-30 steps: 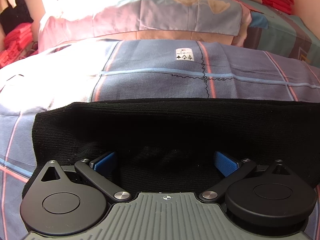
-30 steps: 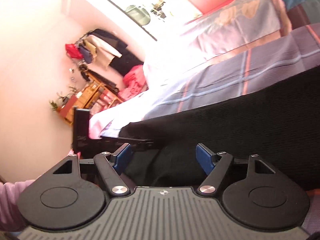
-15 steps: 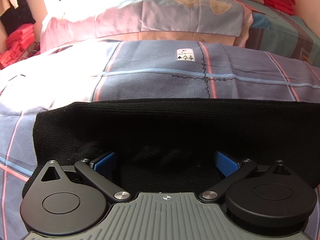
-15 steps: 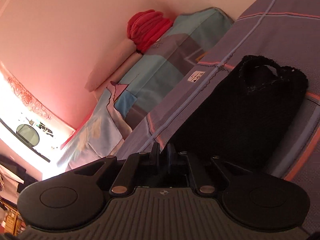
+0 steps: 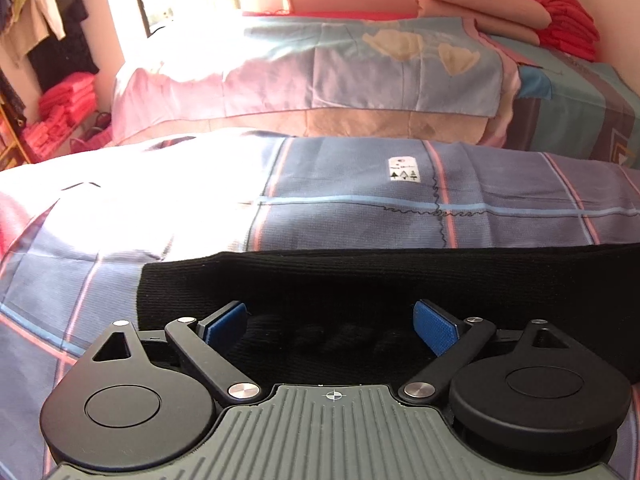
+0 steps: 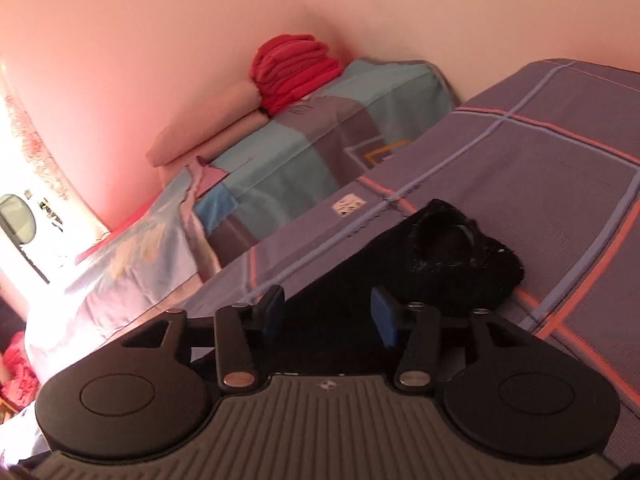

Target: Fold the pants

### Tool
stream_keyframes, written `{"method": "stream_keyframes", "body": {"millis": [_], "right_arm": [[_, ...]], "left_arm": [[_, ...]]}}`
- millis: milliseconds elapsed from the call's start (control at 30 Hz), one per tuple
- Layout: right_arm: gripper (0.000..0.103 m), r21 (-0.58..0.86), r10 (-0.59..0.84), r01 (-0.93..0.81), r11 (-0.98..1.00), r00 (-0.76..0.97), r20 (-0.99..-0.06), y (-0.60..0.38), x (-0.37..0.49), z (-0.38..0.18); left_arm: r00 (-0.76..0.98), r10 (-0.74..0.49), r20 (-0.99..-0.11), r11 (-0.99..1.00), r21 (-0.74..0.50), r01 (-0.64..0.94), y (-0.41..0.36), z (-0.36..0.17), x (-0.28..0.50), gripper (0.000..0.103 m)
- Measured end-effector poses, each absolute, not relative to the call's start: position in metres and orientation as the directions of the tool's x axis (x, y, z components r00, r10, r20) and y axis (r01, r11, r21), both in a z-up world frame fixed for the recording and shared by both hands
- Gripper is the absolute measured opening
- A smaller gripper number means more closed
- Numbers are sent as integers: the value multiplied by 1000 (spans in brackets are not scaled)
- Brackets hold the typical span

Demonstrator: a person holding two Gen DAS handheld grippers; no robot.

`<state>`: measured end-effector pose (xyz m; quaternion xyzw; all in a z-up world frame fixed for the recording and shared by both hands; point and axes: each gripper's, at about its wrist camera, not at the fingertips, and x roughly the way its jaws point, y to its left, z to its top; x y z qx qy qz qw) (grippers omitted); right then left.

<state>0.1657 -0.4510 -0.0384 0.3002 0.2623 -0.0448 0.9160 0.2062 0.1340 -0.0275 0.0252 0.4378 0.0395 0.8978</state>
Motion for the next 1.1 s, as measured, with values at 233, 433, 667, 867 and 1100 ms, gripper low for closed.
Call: {"method": "stream_keyframes", "body": {"millis": [233,433,667,867,1100], "right_arm": [[15,624,153,260,737,835,-528,-461,170,-70],[46,530,138,187,827,847,-514,-413,168,-32],[46,472,566,-337,815,636,-524,-245,188,-21],[26,447,563,-343,826,518,-644,-182,235,-63],[64,519,533,-225,824,617,-579,-219,209,-38]], "left_arm": [[577,199,-792,975,98,-200,184,-54,225,103],[570,247,-783,958,108,-266,190,-32,230,103],[622,101,-777,994,50,-100,137,-28,206,103],[590,80,-803,995,103,6,95,-52,234,103],[565,75,-822,995,25,-96,120,-37,237,103]]}}
